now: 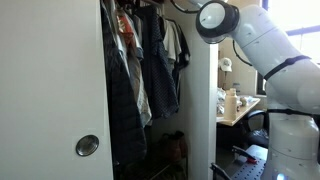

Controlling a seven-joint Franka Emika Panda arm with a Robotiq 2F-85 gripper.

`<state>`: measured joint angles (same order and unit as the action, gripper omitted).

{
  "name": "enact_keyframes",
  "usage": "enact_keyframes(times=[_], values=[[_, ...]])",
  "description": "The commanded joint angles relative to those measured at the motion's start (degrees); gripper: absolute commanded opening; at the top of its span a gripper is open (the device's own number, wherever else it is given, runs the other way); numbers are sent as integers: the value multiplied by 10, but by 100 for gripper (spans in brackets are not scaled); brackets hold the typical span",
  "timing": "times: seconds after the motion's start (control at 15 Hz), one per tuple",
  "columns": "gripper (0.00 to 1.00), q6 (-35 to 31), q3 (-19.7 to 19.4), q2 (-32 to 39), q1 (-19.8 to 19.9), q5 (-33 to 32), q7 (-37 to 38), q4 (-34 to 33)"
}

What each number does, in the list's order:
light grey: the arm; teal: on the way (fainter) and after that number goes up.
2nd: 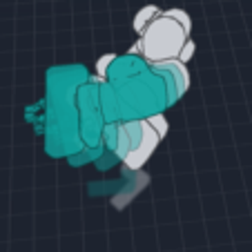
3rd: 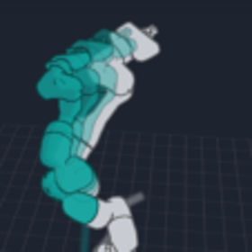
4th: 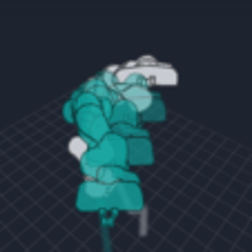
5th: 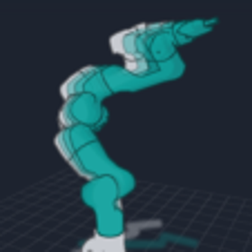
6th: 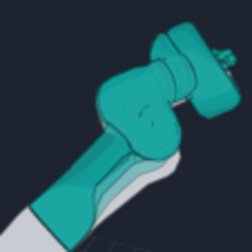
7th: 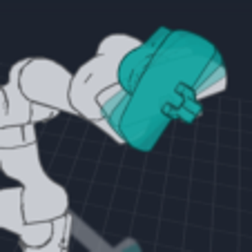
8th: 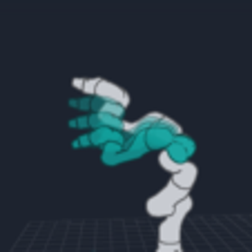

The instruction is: Remove the striped blue shirt from the rail then place it back on the rail

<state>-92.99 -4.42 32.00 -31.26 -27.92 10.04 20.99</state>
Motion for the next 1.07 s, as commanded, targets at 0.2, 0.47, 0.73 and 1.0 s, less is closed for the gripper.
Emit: enact_keyframes(times=[0.2, 0.47, 0.73, 1.0], values=[[100, -29, -1, 23, 30, 42, -36, 10], [100, -14, -21, 18, 2, 17, -33, 5], [100, -10, -49, 18, -42, -32, -31, 0], [100, -12, -69, 23, -71, -67, -35, 0]])
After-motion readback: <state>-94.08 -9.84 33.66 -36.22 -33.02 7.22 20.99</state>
